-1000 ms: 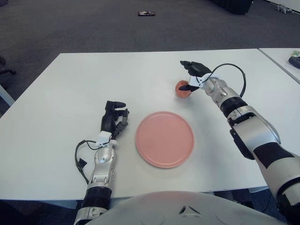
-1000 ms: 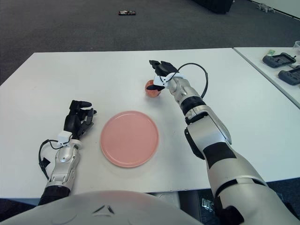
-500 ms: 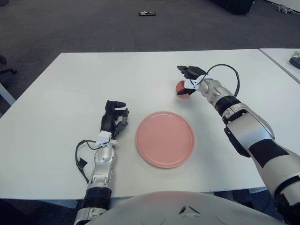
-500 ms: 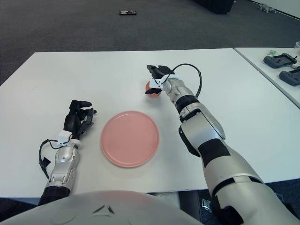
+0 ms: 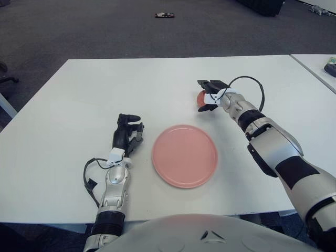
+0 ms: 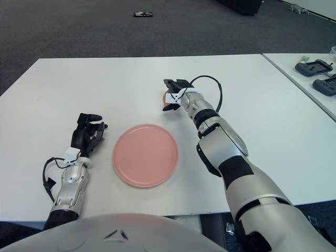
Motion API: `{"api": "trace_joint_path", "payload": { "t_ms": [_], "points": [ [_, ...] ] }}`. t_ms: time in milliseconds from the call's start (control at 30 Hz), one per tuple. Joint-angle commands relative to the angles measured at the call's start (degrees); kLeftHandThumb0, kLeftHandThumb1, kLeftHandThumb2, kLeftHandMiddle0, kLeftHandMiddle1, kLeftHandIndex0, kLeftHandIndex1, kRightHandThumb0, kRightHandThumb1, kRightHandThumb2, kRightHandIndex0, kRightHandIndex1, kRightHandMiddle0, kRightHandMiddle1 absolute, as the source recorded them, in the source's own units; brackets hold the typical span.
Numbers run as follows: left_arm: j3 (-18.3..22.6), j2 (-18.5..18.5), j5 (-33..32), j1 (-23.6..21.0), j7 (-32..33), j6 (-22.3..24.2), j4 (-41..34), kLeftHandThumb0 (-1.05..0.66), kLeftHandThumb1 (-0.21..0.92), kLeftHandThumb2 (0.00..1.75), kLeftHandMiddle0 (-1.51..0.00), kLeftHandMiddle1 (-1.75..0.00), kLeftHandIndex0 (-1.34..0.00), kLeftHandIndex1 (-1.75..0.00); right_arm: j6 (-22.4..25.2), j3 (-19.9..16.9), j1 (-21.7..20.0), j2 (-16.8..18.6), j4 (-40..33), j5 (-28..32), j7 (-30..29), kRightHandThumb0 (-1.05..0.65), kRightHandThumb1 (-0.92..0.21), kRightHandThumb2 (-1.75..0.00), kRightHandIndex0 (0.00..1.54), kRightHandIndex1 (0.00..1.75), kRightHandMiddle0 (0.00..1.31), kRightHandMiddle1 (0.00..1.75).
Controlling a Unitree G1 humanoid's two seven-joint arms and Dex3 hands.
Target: Put the apple into the plate.
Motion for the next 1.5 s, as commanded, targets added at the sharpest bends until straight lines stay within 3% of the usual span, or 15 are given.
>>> {"api": "trace_joint_path", "payload": {
  "t_ms": [0,433,1067,1167,1233,1300,1367,1467],
  "points": [
    [-0.1,0.0,0.3,0.5,0.4,1.2,-1.3,-0.35,0.92,0.53,-0.35,-1.40,-0.20,-1.75,0.9,0.4,1.4,1.1,1.5,-0.7,-0.5,-1.02,-0.73,-0.41,0.00,0.00,0.00,0.00],
    [0.0,-0.8,0.2,2.7,0.8,1.2,-3.4,-0.35,0.92,0.53,-0.35,-1.39,-0.20,-1.75,1.7,-0.7,2.4,1.4,2.1,0.4,1.7,-0.94,-0.75,-0.43,0.00,0.00,0.02,0.01],
    [0.1,-1.2,0.2,4.7,0.8,2.5,-6.1,-0.35,0.92,0.52,-0.36,-1.34,-0.20,-1.75,2.7,-2.3,5.0,1.8,2.8,0.6,1.6,-0.82,-0.67,-0.63,0.05,0.04,0.00,0.45],
    [0.1,-1.3,0.6,5.0,1.2,3.1,-6.5,-0.35,0.92,0.52,-0.36,-1.33,-0.20,-1.75,2.9,-2.9,5.2,1.7,2.8,1.0,1.7,-0.80,-0.63,-0.68,0.02,0.21,0.00,0.55],
    [0.1,-1.2,1.0,5.2,1.5,3.6,-6.9,-0.35,0.92,0.53,-0.37,-1.33,-0.19,-1.75,3.0,-3.3,5.3,1.6,2.8,1.1,1.5,-0.77,-0.62,-0.71,0.01,0.45,0.00,0.68],
    [0.1,-1.2,1.1,5.3,1.6,4.2,-7.2,-0.35,0.92,0.53,-0.37,-1.33,-0.19,-1.75,3.0,-3.8,5.4,1.6,2.8,1.2,1.3,-0.76,-0.61,-0.73,0.00,0.57,0.00,0.74],
    [0.1,-1.2,1.2,5.4,1.7,4.7,-7.5,-0.35,0.92,0.53,-0.38,-1.31,-0.19,-1.75,3.0,-4.2,5.5,1.5,2.7,1.3,1.1,-0.72,-0.60,-0.78,0.01,0.83,0.00,0.90],
    [0.0,-1.2,1.1,5.5,1.7,5.3,-7.7,-0.35,0.92,0.53,-0.38,-1.30,-0.19,-1.75,2.9,-4.6,5.6,1.4,2.7,1.4,0.9,-0.69,-0.58,-0.83,0.04,0.98,0.00,1.02]
  ]
}}
